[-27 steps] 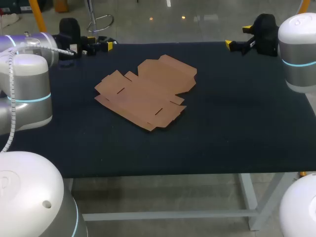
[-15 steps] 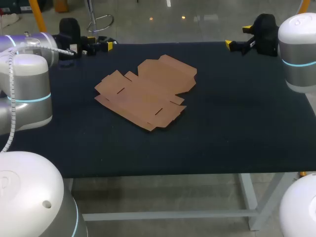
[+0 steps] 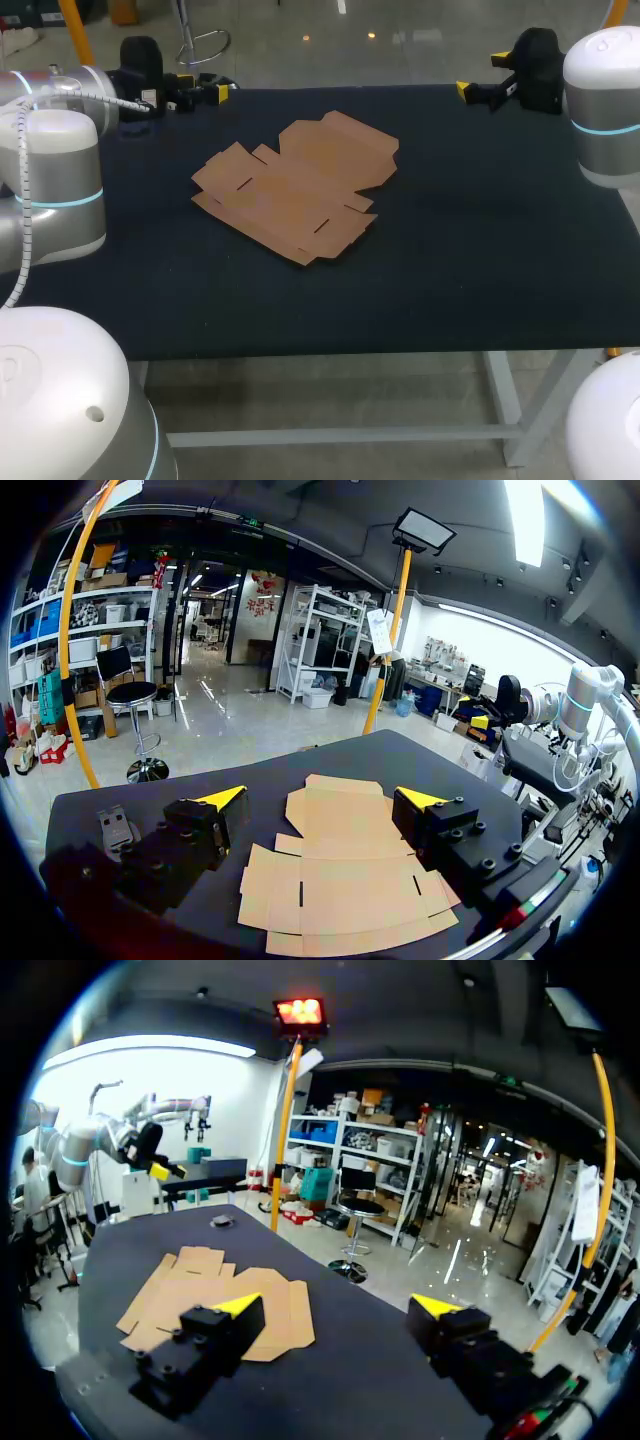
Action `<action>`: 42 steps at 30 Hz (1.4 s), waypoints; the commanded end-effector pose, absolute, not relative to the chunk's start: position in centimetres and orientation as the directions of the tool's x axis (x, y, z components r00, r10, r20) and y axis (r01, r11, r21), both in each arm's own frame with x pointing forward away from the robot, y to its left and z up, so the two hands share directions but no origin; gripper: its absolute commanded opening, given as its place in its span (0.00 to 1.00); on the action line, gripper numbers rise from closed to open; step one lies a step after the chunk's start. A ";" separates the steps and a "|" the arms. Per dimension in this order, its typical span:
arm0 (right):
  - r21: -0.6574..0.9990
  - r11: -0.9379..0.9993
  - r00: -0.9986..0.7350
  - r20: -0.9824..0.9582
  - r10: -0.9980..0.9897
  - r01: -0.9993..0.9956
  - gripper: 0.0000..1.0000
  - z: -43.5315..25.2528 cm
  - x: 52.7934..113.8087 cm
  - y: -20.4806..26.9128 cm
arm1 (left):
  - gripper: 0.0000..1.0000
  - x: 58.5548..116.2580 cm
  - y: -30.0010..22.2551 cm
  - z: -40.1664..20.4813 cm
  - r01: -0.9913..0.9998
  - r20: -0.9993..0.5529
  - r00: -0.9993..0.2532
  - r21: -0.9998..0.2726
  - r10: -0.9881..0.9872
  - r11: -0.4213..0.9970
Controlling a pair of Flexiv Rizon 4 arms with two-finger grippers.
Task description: Assemble the packaging by folding the flat box into shape, placing the metal phone stand inside, and closing the box properly
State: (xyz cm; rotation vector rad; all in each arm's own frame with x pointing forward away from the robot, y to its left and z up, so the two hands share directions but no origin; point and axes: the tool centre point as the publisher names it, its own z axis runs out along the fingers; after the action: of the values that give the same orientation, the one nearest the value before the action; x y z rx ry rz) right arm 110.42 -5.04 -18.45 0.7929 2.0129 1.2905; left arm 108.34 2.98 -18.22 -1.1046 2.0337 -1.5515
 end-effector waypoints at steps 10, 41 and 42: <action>0.926 0.318 -0.634 -0.125 0.763 0.201 1.00 -18.1 110.1 -5.4 | 1.00 108.0 3.0 -17.7 -0.413 0.201 -0.641 -0.904 -0.741 0.112; 0.653 0.232 -0.481 0.232 0.845 0.721 1.00 -21.4 101.3 -9.3 | 1.00 101.5 3.4 -19.5 -0.850 0.473 -0.471 -0.468 -0.744 0.240; 0.653 0.232 -0.481 0.232 0.845 0.721 1.00 -21.4 101.3 -9.3 | 1.00 101.5 3.6 -19.6 -0.860 0.479 -0.461 -0.447 -0.747 0.244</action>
State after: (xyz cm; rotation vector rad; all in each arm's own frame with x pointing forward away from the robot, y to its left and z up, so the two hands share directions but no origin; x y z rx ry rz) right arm 101.23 -9.10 -21.71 1.4682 2.2519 1.1545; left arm 101.52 3.32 -19.86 -1.6467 2.4207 -1.3318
